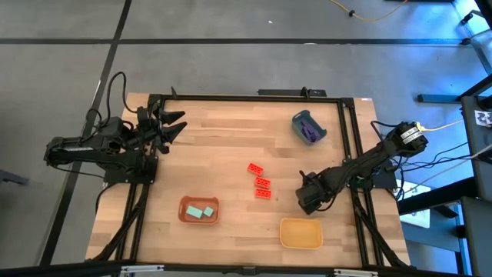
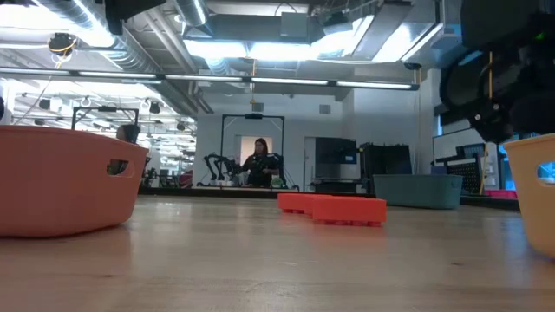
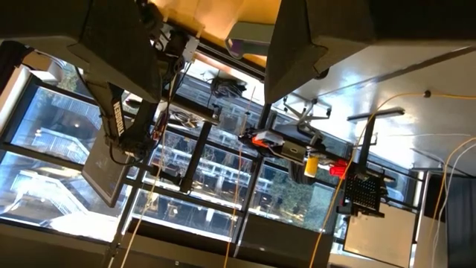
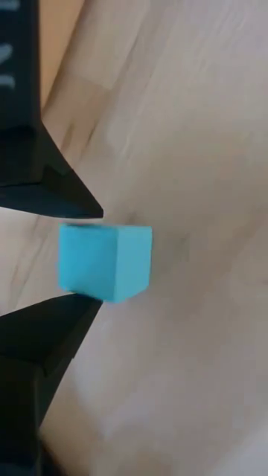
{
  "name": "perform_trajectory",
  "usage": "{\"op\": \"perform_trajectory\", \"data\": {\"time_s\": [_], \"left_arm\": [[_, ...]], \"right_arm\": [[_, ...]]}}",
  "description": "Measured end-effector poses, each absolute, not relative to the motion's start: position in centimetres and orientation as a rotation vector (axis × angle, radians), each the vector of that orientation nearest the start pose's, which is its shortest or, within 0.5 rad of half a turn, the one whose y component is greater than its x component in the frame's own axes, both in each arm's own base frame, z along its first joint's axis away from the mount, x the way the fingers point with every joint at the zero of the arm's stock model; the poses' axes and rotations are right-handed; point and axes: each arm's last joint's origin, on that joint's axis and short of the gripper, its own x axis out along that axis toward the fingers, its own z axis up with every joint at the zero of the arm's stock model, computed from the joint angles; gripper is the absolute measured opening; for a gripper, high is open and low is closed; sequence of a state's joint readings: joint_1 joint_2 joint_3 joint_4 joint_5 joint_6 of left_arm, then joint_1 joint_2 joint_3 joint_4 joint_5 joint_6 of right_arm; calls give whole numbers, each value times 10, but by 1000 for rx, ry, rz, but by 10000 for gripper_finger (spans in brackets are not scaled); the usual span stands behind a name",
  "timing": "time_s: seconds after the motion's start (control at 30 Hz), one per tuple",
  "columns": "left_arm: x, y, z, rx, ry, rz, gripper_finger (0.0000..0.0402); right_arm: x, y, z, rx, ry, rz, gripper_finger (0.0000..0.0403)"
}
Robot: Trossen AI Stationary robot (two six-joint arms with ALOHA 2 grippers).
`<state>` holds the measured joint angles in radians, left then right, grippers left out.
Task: Sort & place blocks by color
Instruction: Put the light blue block into the brown bin
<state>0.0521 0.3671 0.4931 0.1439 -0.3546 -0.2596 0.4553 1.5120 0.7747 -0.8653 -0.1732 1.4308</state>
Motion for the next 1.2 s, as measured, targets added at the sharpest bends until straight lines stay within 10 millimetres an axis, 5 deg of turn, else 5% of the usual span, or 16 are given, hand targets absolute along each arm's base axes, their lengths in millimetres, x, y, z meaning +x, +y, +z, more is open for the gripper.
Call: {"op": "perform_trajectory", "data": {"time_s": [0.67, 0.9, 1.07, 1.2], "left_arm": [[100, 15, 314, -295, -320, 367, 231], [100, 15, 314, -295, -320, 368, 231], [100, 15, 314, -296, -320, 367, 231], [100, 15, 314, -300, -320, 366, 231]], "right_arm": [[197, 101, 142, 820, 1555, -694, 175], [196, 101, 145, 818, 1553, -673, 134], [195, 100, 170, 791, 1500, -536, 134], [207, 97, 201, 803, 1226, -344, 134]]}}
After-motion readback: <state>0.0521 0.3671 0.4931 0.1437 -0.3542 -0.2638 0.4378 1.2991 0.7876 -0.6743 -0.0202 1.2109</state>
